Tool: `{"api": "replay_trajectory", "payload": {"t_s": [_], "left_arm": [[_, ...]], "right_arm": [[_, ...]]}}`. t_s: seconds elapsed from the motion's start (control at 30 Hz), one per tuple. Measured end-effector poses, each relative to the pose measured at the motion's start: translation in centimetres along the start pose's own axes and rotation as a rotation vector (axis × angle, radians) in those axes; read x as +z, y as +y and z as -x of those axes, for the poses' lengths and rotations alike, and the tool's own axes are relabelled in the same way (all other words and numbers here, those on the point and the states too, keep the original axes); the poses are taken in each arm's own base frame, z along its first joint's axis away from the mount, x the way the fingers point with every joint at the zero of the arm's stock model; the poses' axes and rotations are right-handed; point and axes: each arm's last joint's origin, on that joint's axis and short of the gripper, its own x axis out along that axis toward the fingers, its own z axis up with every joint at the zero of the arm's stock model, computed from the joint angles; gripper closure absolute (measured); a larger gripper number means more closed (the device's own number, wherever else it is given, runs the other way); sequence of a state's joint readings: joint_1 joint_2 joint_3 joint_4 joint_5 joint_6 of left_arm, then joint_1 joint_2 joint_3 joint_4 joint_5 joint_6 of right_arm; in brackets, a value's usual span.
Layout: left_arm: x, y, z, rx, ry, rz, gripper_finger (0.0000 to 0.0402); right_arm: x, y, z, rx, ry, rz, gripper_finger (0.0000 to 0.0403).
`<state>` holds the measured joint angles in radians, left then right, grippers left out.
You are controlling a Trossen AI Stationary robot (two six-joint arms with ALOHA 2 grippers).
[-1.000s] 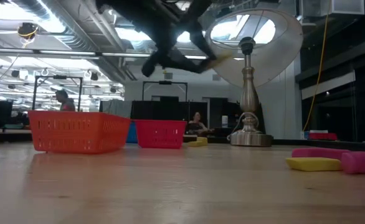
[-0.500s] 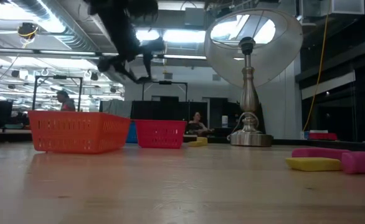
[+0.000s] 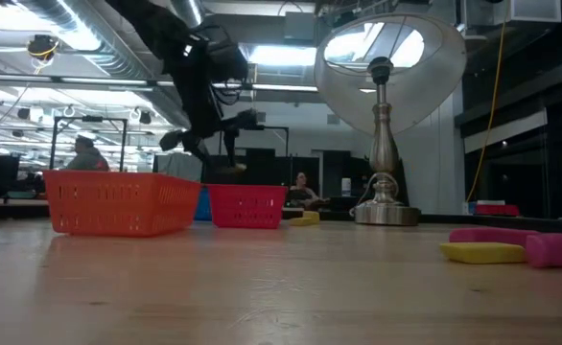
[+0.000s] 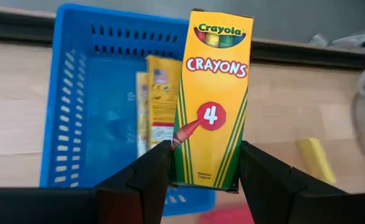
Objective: Pick & Place School Supplies
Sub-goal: Put the yellow crayon box into the blue bin
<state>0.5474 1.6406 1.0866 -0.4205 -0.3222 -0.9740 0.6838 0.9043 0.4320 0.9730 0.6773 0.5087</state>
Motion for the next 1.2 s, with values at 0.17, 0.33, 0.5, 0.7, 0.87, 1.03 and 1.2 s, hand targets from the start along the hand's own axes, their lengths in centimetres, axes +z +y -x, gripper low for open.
{"api": "replay_trajectory", "payload": {"t_s": [0.17,0.33,0.5,0.7,0.87,1.03,1.2], "left_arm": [[-0.3,0.2,-1.0,0.024,0.022,0.001,0.0229],[-0.1,0.6,-1.8,0.05,0.031,0.023,0.0229],[0.5,1.1,-2.3,0.064,0.025,0.045,0.0229],[0.8,1.4,-2.4,0.062,0.042,0.045,0.0229],[0.8,1.3,-2.4,0.056,0.041,0.044,0.0229],[0.8,1.3,-2.4,0.059,0.047,0.042,0.0229],[0.7,1.4,-2.4,0.057,0.054,0.041,0.0229]], "right_arm": [[0.0,0.0,0.0,0.0,0.0,0.001,0.0247],[0.0,0.0,0.0,0.0,0.001,0.004,0.0247],[0.0,0.0,0.0,0.001,0.001,0.004,0.0247],[0.0,0.0,0.0,0.004,0.002,0.004,0.0247],[0.0,0.0,0.0,0.004,0.002,0.007,0.0247],[0.0,0.0,0.0,0.004,0.002,0.007,0.0247],[0.0,0.0,0.0,0.004,0.002,0.007,0.0247]]}}
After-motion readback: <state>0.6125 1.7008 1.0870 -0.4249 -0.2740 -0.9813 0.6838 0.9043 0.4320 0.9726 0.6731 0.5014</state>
